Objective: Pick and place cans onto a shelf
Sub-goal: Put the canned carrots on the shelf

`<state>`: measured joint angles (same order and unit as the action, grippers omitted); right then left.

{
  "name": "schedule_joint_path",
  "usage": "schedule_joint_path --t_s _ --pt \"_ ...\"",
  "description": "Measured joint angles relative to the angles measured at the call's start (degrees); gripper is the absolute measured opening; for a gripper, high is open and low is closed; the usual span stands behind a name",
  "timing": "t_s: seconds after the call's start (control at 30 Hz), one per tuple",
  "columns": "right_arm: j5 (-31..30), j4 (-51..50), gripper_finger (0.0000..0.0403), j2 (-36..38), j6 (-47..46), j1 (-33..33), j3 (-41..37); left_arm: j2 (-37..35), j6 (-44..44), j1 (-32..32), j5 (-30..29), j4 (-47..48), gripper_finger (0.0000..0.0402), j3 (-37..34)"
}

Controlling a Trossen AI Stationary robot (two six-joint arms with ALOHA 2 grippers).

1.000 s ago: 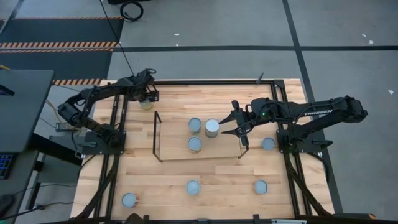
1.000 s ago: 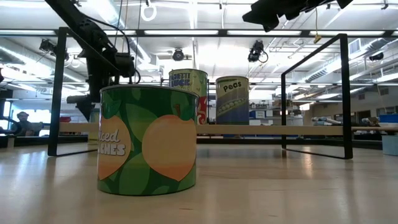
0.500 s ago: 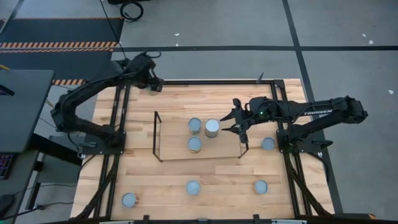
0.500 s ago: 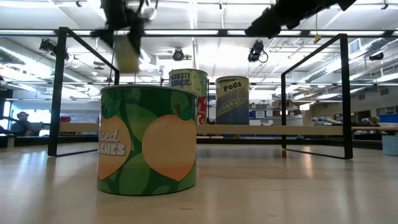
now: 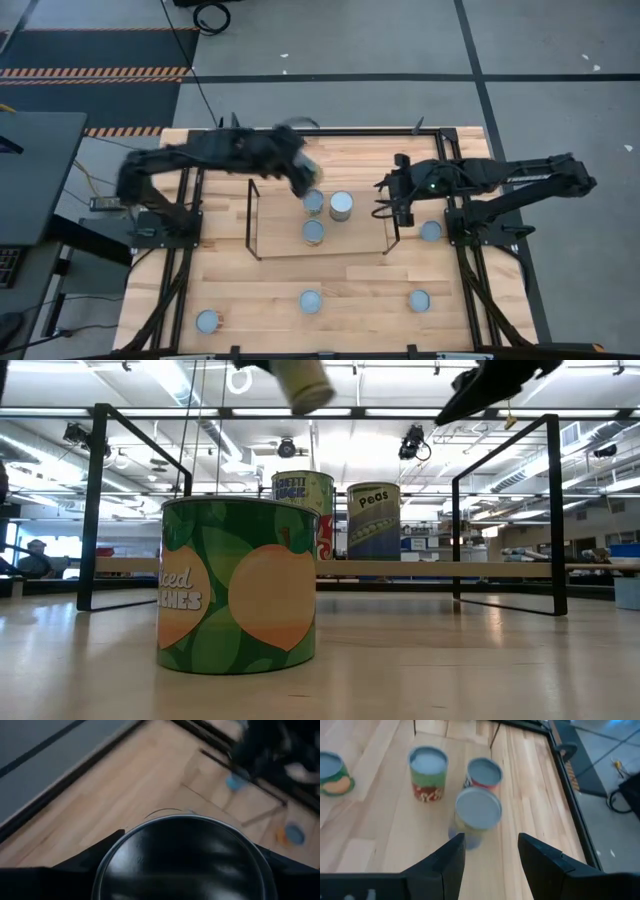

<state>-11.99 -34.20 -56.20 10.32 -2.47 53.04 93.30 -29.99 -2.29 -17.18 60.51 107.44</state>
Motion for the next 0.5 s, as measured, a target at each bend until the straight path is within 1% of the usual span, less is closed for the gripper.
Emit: schedule_joint_path --t_s 0.13,0.23,0.43,0.5 --pt "-5.0 -6.8 0.019 2.2 -2.0 -1.4 1.9 7.3 4.0 5.8 -2.3 -0.5 0.0298 4.7" --pt "-7.0 -10.8 0.019 4.1 -3.2 -2.0 2.9 10.8 5.8 9.4 -2.3 -2.8 0.0298 6.3" --pt "-7.5 -11.9 0.019 8.1 -3.7 -2.4 3.9 15.1 8.8 13.4 2.9 -8.7 0.03 6.7" --pt "-7.5 -11.5 0.019 9.0 -3.7 -2.4 4.1 17.1 9.7 13.9 3.2 -8.7 0.03 6.7"
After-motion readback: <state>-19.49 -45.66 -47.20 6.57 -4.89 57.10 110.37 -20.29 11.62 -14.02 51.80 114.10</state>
